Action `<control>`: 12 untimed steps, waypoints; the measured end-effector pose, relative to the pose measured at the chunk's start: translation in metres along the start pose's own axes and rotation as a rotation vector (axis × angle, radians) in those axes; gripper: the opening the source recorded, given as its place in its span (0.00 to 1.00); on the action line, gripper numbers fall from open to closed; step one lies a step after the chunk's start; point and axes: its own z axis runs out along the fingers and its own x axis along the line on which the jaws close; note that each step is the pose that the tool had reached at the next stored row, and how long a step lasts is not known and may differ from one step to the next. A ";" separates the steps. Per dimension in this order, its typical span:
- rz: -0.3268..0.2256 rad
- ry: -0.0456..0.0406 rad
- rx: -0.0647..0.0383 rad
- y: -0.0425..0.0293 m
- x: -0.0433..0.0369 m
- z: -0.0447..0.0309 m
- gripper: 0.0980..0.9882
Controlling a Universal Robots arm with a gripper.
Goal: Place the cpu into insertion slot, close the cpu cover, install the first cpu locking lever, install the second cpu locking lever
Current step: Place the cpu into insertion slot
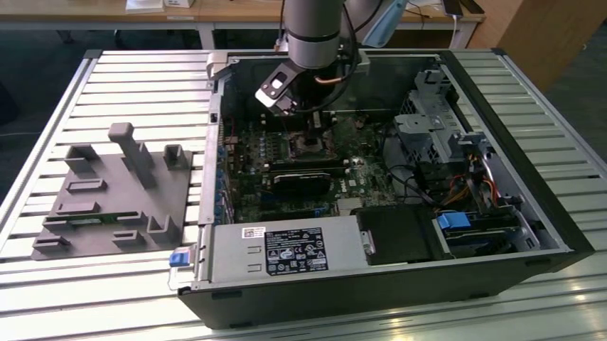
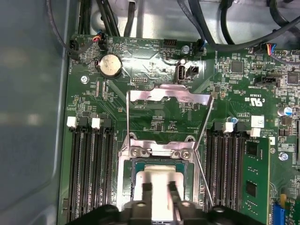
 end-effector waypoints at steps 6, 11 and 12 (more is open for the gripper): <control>0.000 0.0002 0.003 0.0005 0.0000 -0.0010 0.01; 0.000 -0.0001 0.004 0.0005 -0.0001 -0.0018 0.01; 0.000 -0.0001 0.004 0.0005 -0.0001 -0.0022 0.01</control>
